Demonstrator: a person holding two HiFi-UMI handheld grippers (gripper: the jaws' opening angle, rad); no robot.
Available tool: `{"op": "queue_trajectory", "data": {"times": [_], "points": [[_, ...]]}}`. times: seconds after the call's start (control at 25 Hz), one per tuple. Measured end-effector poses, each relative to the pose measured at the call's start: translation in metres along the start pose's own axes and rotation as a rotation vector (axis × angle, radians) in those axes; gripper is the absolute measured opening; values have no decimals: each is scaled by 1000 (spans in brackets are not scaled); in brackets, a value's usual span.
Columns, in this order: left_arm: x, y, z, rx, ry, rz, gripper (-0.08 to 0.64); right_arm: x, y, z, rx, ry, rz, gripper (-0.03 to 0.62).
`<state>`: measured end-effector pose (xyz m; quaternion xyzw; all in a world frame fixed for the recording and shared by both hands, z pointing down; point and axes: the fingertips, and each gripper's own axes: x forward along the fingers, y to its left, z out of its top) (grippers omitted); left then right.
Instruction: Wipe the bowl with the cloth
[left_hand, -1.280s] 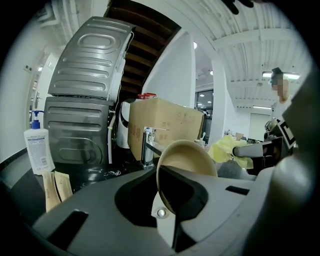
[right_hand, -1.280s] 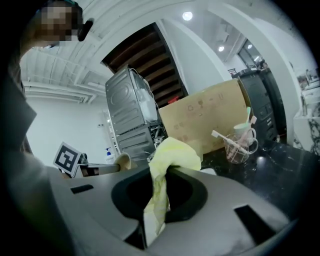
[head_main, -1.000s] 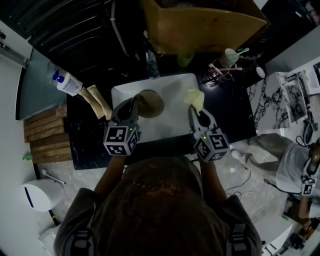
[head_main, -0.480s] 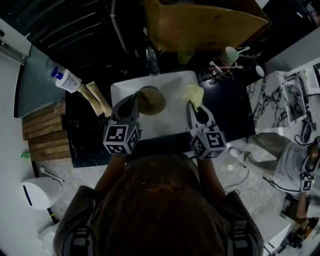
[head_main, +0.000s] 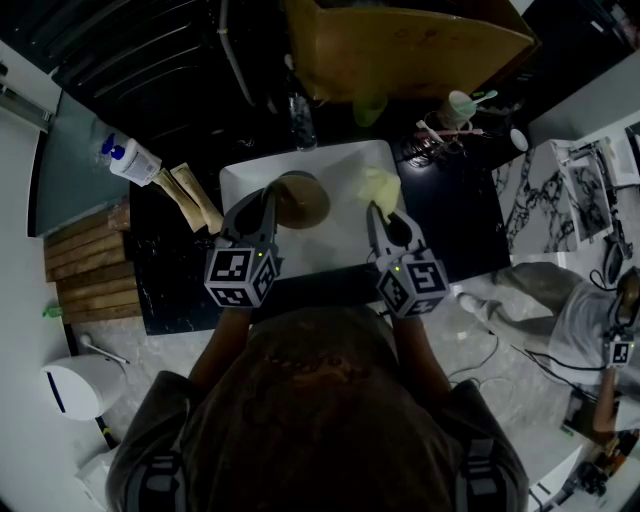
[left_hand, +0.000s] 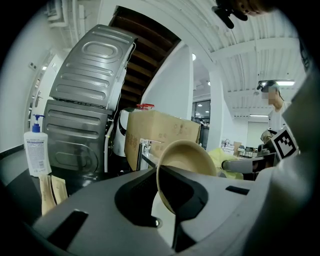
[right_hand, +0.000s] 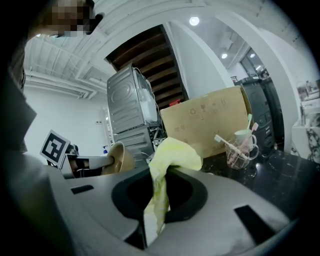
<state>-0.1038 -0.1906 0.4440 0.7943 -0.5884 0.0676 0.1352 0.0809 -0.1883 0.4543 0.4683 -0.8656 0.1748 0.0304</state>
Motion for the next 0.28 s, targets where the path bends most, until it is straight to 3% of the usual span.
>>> {"op": "queue_trajectory", "data": {"times": [0.28], "points": [[-1,-3,-3,-3,5,-7,15,1,3,-3,1,11,9,31]]}}
